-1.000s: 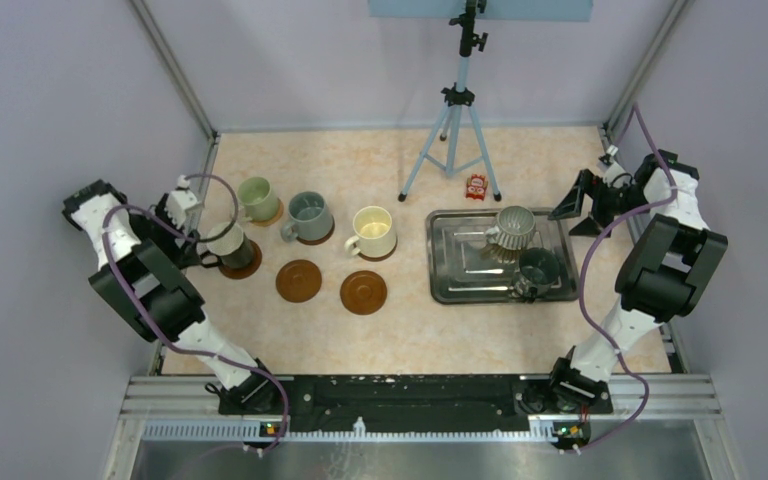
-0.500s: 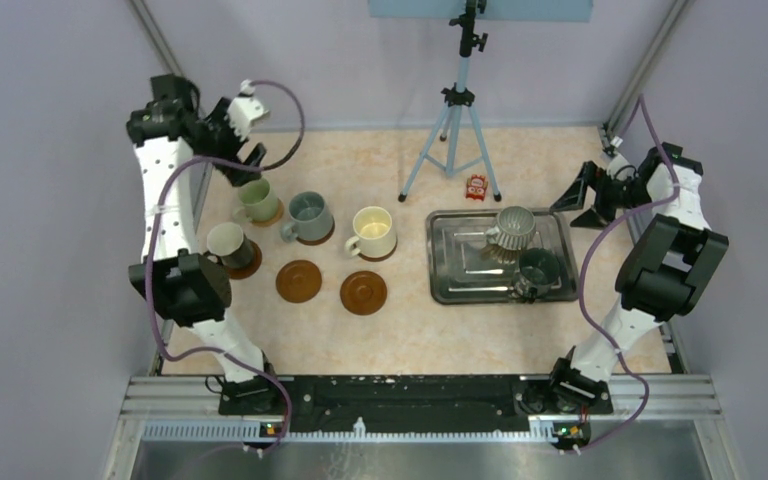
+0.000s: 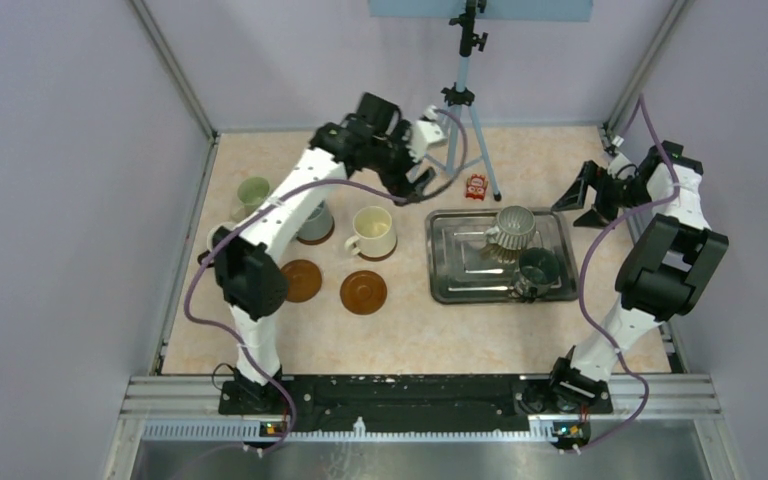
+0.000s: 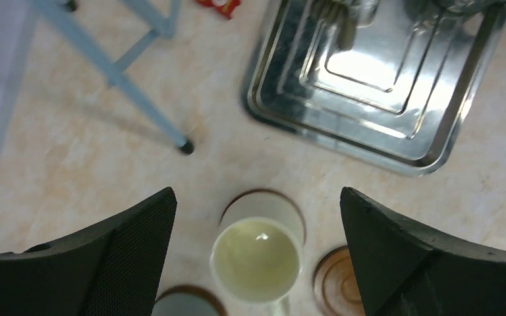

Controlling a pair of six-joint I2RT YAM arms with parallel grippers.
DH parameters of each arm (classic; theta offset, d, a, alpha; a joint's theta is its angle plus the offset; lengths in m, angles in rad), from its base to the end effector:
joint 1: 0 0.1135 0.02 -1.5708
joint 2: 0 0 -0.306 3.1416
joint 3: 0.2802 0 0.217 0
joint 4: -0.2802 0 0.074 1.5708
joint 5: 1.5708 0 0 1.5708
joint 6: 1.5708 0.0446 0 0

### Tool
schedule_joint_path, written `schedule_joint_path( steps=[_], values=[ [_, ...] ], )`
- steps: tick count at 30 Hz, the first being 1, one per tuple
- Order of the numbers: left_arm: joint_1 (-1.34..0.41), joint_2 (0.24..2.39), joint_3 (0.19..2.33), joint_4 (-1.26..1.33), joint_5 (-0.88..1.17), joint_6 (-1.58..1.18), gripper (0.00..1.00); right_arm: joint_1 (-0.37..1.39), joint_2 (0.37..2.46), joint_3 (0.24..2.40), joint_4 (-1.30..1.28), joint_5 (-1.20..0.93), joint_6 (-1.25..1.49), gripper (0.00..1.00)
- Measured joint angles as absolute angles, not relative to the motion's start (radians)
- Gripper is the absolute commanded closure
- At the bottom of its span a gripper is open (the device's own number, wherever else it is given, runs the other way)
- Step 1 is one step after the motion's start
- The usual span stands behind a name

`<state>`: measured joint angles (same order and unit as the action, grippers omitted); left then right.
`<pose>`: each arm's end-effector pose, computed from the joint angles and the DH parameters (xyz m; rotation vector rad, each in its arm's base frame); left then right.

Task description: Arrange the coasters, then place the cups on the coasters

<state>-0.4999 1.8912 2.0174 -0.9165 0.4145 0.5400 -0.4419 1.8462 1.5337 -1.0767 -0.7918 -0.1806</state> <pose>0.3394 -0.2058 0.4081 1.3242 1.9099 -0.4677 0.3201 -0.1163 0.2974 0.2381 2.5631 0.9517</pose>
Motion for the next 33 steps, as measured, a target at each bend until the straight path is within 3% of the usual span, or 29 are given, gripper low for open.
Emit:
schedule_joint_path(
  steps=[7,15,26,33],
  values=[
    [-0.722,2.091,2.035,-0.8,0.398,0.413,0.01,-0.442,1.846,1.533,-1.053,-0.728,-0.165,0.12],
    [-0.862,2.335,2.142,-0.75,0.343,0.34,0.23,-0.442,1.835,1.518,-1.024,-0.692,-0.154,0.12],
    [-0.907,2.484,2.266,-0.694,0.25,0.309,0.44,-0.442,1.813,1.505,-1.01,-0.674,-0.141,0.12],
    [-0.902,2.516,2.294,-0.64,0.207,0.3,0.45,-0.442,1.813,1.505,-1.01,-0.668,-0.136,0.12]
  ],
)
